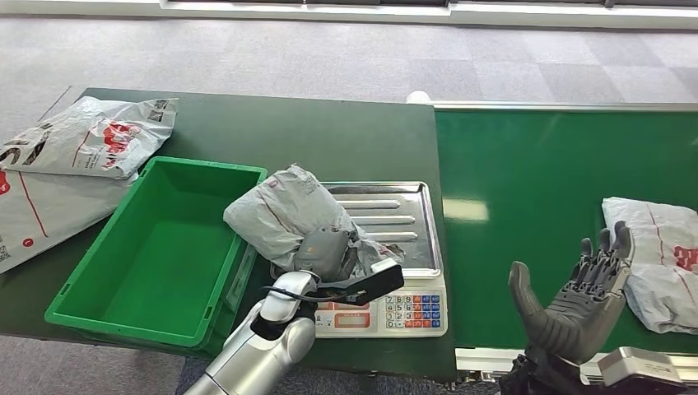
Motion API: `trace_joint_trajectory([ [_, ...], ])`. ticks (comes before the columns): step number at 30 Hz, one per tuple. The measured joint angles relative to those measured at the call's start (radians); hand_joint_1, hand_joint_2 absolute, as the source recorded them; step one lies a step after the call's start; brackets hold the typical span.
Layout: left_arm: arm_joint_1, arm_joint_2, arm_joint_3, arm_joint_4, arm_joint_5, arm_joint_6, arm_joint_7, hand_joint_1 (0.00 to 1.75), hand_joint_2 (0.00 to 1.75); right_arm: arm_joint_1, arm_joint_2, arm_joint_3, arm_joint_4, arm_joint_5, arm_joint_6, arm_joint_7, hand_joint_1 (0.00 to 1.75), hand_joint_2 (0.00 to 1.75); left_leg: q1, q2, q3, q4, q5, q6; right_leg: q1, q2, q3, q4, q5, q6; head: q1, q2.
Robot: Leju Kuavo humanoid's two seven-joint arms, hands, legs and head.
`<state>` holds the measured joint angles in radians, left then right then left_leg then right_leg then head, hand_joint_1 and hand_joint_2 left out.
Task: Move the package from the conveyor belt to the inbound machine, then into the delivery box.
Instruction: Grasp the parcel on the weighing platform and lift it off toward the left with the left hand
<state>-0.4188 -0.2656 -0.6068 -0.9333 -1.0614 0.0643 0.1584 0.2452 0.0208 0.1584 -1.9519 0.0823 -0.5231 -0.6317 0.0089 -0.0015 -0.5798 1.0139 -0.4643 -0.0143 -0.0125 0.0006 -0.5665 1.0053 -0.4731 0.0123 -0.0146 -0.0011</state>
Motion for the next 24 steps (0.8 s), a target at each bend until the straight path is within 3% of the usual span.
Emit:
trace_joint_trajectory([
  [10,0.017,0.013,0.051,-0.053,-0.010,-0.013,0.005,1.75,1.75,0.000,0.005,0.000,0.000,0.002,0.006,0.000,0.00,1.75,0.000,0.000,-0.001,0.000,0.000,0.000,0.000,0.000,-0.001,0.000,0.000,0.000,0.000,0.000],
  [14,0.032,0.017,0.073,-0.095,0.003,0.019,-0.037,1.75,1.75,0.003,0.008,0.000,0.000,0.007,0.012,0.000,0.00,1.75,0.000,0.000,-0.001,0.000,0.000,0.000,0.000,0.000,-0.001,0.000,0.000,0.000,0.000,0.000],
  [18,0.050,0.040,0.123,-0.246,-0.013,0.095,-0.087,1.75,1.75,0.019,0.014,0.000,0.000,0.016,0.015,-0.001,0.00,1.75,0.000,0.000,-0.002,0.000,0.000,0.000,0.001,0.000,-0.001,0.000,0.000,0.000,0.000,0.000],
  [24,0.036,0.094,0.260,-0.528,-0.010,0.121,-0.092,1.75,1.75,0.024,0.012,-0.004,0.001,-0.004,-0.007,-0.001,0.00,1.75,0.001,0.000,-0.002,0.000,0.001,-0.002,0.002,0.001,-0.002,0.001,0.000,0.000,0.000,0.000],
])
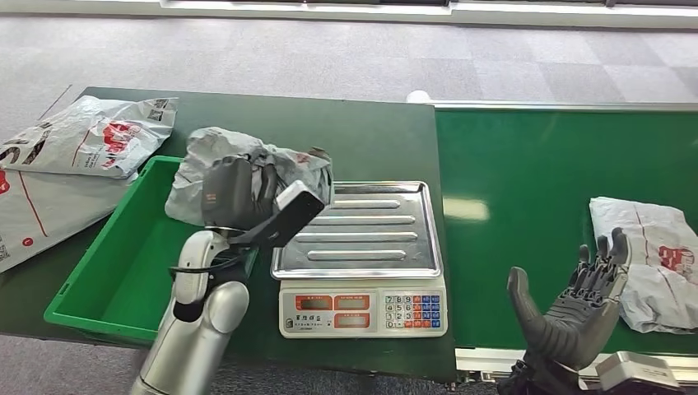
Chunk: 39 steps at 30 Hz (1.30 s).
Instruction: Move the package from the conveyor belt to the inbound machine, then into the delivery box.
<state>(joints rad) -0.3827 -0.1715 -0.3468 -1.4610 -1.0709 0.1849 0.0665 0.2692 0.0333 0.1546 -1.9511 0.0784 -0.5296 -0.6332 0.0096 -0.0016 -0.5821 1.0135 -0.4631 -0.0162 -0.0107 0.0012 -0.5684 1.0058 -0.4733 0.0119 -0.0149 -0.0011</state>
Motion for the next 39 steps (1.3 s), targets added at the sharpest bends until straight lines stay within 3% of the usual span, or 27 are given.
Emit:
trace_joint_trajectory([
  [6,-0.043,0.081,0.174,-0.112,0.135,0.060,-0.022,1.75,1.75,-0.002,-0.035,0.000,0.009,-0.055,-0.065,0.001,0.00,1.75,0.000,0.000,0.001,0.000,0.001,-0.001,0.000,0.000,0.000,0.000,0.000,-0.001,0.000,0.000],
  [10,-0.043,0.118,0.238,-0.129,0.154,0.076,-0.034,1.75,1.75,0.000,-0.055,0.001,0.016,-0.070,-0.084,-0.002,0.00,1.75,0.001,0.000,0.000,0.000,0.001,-0.001,0.000,0.000,0.000,0.000,0.000,-0.001,0.000,0.000],
  [11,-0.042,0.125,0.246,-0.131,0.156,0.080,-0.035,1.43,1.75,0.000,-0.059,0.001,0.017,-0.072,-0.089,-0.002,0.00,1.75,0.001,0.000,0.000,0.000,0.001,-0.001,0.000,0.000,0.000,0.000,0.000,-0.001,0.000,0.000],
  [14,-0.036,0.141,0.266,-0.133,0.157,0.085,-0.035,0.12,1.75,0.006,-0.070,0.006,0.019,-0.080,-0.101,0.000,0.00,1.75,0.001,0.000,0.000,0.000,0.001,-0.001,-0.001,0.000,0.000,0.000,0.000,-0.001,0.000,0.000],
  [15,-0.031,0.146,0.271,-0.133,0.157,0.086,-0.035,0.00,1.75,0.008,-0.073,0.008,0.020,-0.081,-0.104,0.000,0.00,1.75,0.000,0.000,0.000,0.000,0.001,-0.001,-0.001,0.000,0.000,0.000,0.000,-0.001,0.000,0.000],
  [25,0.012,0.173,0.279,-0.130,0.139,0.071,-0.022,0.00,1.75,0.043,-0.082,0.047,0.018,-0.053,-0.099,0.029,0.00,1.75,0.000,0.000,0.000,0.000,0.001,-0.001,0.000,0.000,0.000,0.000,0.000,-0.001,0.000,0.000],
  [31,0.040,0.180,0.279,-0.133,0.211,0.034,-0.048,0.00,1.75,0.053,-0.090,0.049,0.018,-0.074,-0.091,0.020,0.00,1.75,0.000,0.000,0.000,0.000,0.001,-0.001,0.000,0.000,0.000,0.000,0.000,-0.001,0.000,0.000],
  [35,0.065,0.181,0.279,-0.144,0.302,0.064,-0.113,0.00,1.75,0.062,-0.101,0.050,0.018,-0.088,-0.109,0.004,0.00,1.75,0.000,0.000,0.000,0.000,0.000,-0.001,0.000,0.000,0.000,0.000,0.000,-0.001,0.000,0.000],
  [39,0.114,0.181,0.279,-0.189,0.456,0.140,-0.238,0.00,1.75,0.077,-0.113,0.054,0.018,-0.099,-0.139,-0.002,0.00,1.75,0.000,0.000,0.000,0.000,0.000,-0.001,0.000,0.000,0.000,0.000,0.000,-0.001,0.000,0.000],
])
